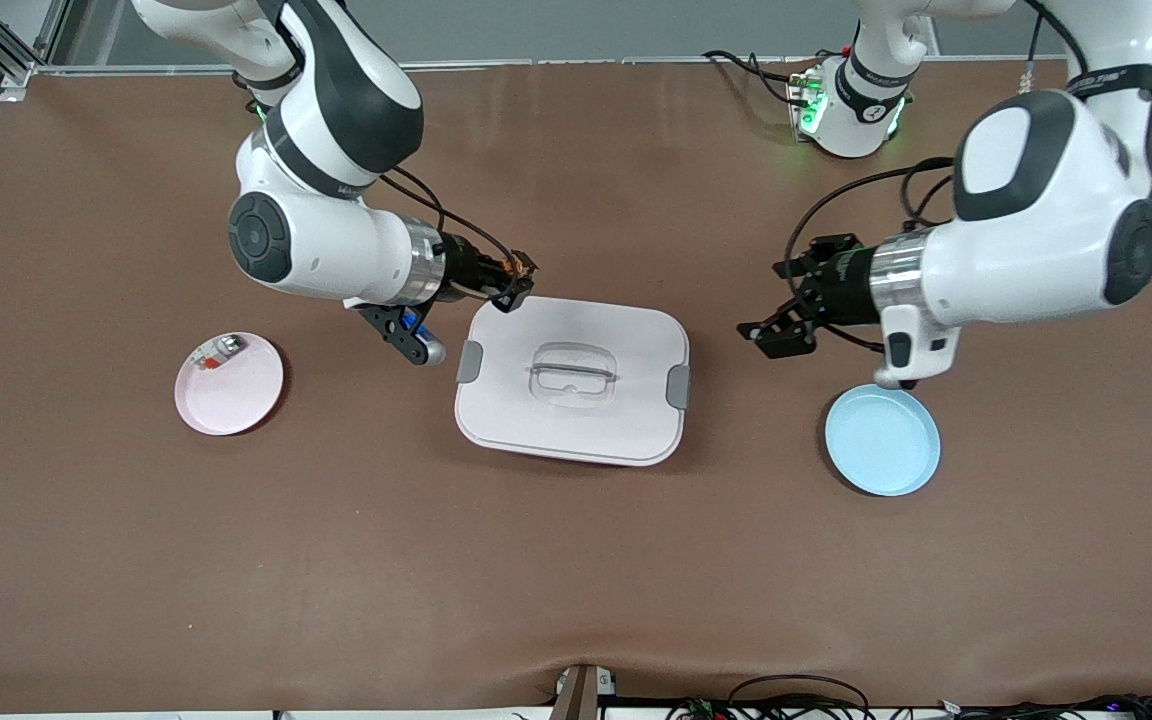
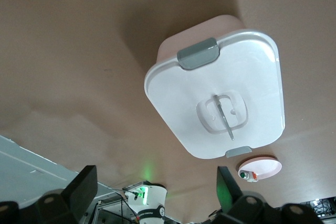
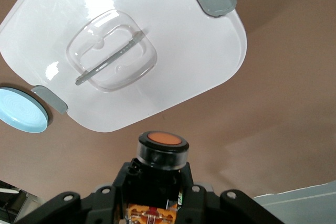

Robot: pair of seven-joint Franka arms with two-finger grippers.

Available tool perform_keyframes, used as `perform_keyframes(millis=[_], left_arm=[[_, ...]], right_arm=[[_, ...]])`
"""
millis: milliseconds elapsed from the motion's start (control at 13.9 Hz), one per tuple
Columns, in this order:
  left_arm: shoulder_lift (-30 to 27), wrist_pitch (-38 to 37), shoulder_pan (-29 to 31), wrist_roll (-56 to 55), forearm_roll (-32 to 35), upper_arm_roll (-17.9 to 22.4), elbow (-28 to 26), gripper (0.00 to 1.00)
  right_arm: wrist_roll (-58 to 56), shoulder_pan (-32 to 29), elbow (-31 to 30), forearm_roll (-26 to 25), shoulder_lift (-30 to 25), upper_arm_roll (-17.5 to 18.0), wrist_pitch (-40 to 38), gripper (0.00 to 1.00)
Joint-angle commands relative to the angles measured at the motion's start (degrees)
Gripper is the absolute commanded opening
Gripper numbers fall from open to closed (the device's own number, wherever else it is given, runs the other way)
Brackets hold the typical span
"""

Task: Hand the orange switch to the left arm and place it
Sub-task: 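Carry the switch over the box while the left gripper reaches it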

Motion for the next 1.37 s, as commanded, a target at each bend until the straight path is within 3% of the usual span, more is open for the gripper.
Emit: perform_keyframes(millis=[0,433,650,938,1299], left_arm=[[4.20,-0.43,-2.41,-5.51,0.59,0.11,5.15,1.00],[5.62,3.95,-4.61,-4.57,1.64,0.28,5.51,1.00],[4.92,7.39,-5.31,1.65,10.49,0.11,5.51,1.00],[2.46,10.11,-4.62,23.85,10.70,0.02,5.51,1.00],[-0.80,14.16,-5.05,50.67,5.16,0.11,5.07,1.00]], right_arm=[[1.31,0.70,2.09,0.96,1.23,-0.67,0.25,0.00],[1.75,1.84,2.09,0.96,1.85,-0.67,1.39,0.00],[2.81,2.54,2.09,0.96,2.55,-0.67,2.35,0.00],[4.65,3.24,2.88,0.96,3.52,-0.67,3.32,0.00],[6.06,4.65,6.66,1.04,5.45,-0.67,4.29,0.00]])
